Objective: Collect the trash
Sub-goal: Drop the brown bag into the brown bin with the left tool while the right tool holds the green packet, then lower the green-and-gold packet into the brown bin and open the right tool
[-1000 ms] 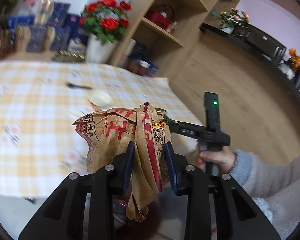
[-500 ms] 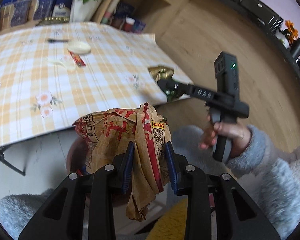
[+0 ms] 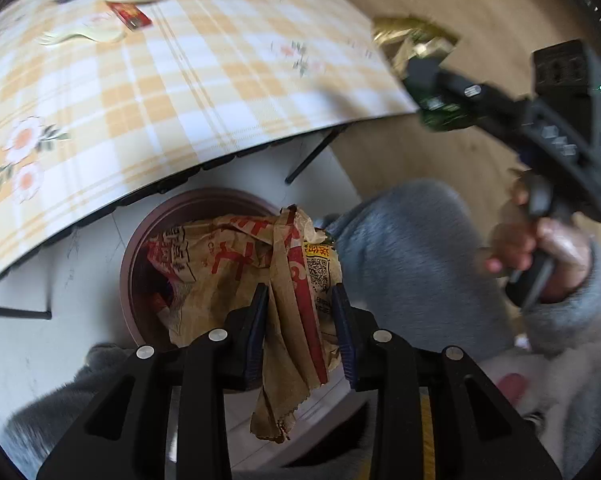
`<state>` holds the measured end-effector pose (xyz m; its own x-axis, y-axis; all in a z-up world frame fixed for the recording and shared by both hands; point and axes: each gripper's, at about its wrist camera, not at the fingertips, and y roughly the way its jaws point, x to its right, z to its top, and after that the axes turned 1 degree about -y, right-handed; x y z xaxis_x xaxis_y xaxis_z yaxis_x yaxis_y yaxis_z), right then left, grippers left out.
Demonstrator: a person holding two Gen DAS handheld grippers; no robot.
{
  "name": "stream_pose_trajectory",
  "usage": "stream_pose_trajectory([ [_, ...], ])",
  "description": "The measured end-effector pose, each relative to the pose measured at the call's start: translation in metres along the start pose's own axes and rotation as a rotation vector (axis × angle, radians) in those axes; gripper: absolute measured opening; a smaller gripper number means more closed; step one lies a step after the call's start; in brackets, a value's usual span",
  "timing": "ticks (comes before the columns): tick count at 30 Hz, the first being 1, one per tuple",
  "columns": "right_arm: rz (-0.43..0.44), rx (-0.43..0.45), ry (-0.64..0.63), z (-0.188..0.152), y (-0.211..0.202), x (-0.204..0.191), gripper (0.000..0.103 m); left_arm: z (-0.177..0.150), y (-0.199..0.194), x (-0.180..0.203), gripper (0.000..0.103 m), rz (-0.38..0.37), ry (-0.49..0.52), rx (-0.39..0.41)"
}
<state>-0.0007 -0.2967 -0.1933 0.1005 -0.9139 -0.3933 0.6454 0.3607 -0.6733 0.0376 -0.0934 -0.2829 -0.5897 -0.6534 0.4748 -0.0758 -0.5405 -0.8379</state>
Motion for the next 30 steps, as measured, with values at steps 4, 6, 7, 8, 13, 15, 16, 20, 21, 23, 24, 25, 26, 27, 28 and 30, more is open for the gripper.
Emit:
stream_pose_trajectory([
  [4,-0.006,-0.006,0.02,-0.004,0.001,0.008,0.035,0.012,0.029,-0.006,0.032,0.026,0.022,-0.051],
  [6,-0.01,-0.007,0.027,-0.005,0.002,0.011,0.035,0.015,0.043,-0.007,0.032,0.041,0.048,-0.067],
  [7,-0.013,-0.008,0.031,-0.006,0.002,0.013,0.035,0.015,0.048,-0.008,0.033,0.046,0.057,-0.072],
  [8,-0.017,-0.01,0.038,-0.006,0.002,0.015,0.035,0.015,0.053,-0.007,0.034,0.049,0.063,-0.076],
  [13,-0.02,0.002,0.082,-0.007,-0.002,0.025,0.035,0.012,0.061,-0.003,0.075,0.087,0.093,-0.031],
  [15,-0.031,0.0,0.071,-0.008,-0.003,0.024,0.035,0.011,0.052,-0.004,0.08,0.106,0.088,0.009],
  [16,-0.039,-0.003,0.056,-0.009,-0.003,0.022,0.035,0.01,0.044,-0.004,0.082,0.117,0.079,0.03],
  [20,-0.053,-0.019,0.023,-0.016,0.0,0.015,0.035,0.003,-0.002,-0.005,0.093,0.154,0.057,0.173],
  [21,-0.051,-0.026,0.019,-0.018,0.002,0.013,0.035,-0.001,-0.017,-0.005,0.095,0.175,0.044,0.22],
  [23,-0.042,-0.047,0.008,-0.024,0.008,0.008,0.035,-0.008,-0.041,-0.01,0.096,0.202,0.005,0.273],
  [24,-0.039,-0.054,0.002,-0.026,0.01,0.005,0.035,-0.014,-0.054,-0.013,0.096,0.215,-0.016,0.302],
  [25,-0.038,-0.069,-0.014,-0.03,0.014,0.0,0.035,-0.017,-0.062,-0.015,0.097,0.222,-0.025,0.323],
  [26,-0.039,-0.077,-0.025,-0.032,0.016,-0.003,0.035,-0.025,-0.077,-0.018,0.097,0.24,-0.04,0.367],
  [27,-0.04,-0.088,-0.039,-0.035,0.019,-0.007,0.035,-0.031,-0.087,-0.019,0.097,0.26,-0.051,0.401],
  [28,-0.038,-0.105,-0.055,-0.039,0.024,-0.012,0.035,-0.036,-0.094,-0.02,0.097,0.278,-0.06,0.425],
  [30,-0.029,-0.13,-0.07,-0.045,0.031,-0.019,0.035,-0.049,-0.108,-0.023,0.097,0.331,-0.091,0.486],
])
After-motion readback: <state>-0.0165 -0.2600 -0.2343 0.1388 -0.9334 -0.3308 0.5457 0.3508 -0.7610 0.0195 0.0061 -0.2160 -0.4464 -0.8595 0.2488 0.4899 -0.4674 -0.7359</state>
